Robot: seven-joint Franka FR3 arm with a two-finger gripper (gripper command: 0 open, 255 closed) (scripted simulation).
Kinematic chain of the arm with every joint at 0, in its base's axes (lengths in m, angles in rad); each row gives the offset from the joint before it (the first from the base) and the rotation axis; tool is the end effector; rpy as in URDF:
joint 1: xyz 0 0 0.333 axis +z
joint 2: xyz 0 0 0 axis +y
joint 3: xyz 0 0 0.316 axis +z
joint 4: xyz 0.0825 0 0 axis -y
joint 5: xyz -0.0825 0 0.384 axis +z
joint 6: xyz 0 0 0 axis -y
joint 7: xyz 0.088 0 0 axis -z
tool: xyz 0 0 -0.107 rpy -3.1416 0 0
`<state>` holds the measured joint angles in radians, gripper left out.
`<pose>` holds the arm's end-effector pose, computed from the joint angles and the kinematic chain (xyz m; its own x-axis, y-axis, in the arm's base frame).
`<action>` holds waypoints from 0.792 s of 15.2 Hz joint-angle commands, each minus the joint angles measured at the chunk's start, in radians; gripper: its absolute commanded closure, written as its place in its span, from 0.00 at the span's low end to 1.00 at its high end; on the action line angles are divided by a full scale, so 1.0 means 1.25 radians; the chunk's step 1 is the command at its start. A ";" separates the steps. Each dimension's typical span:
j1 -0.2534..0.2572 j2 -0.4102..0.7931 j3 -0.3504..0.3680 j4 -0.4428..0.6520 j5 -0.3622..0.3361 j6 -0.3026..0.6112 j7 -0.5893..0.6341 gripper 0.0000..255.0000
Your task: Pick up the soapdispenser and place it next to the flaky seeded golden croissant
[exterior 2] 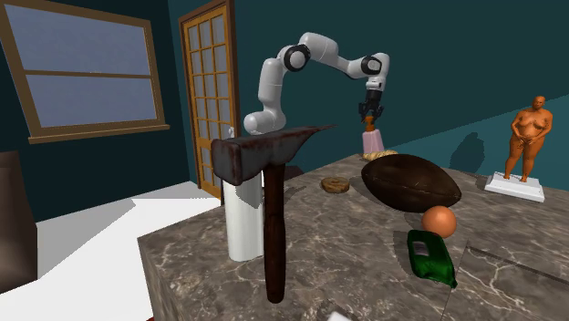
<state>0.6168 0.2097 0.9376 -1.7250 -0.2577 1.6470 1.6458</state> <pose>0.0671 0.5771 0.4837 0.9951 -0.0301 0.0938 -0.0477 -0.9803 0.1917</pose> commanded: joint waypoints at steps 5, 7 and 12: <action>0.000 0.000 0.000 0.000 0.000 0.000 0.000 0.00; 0.000 0.000 0.000 0.000 0.000 0.000 0.000 0.00; 0.036 0.033 0.002 0.131 -0.019 -0.112 0.010 0.00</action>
<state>0.6589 0.2490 0.9406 -1.5760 -0.2806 1.5222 1.6587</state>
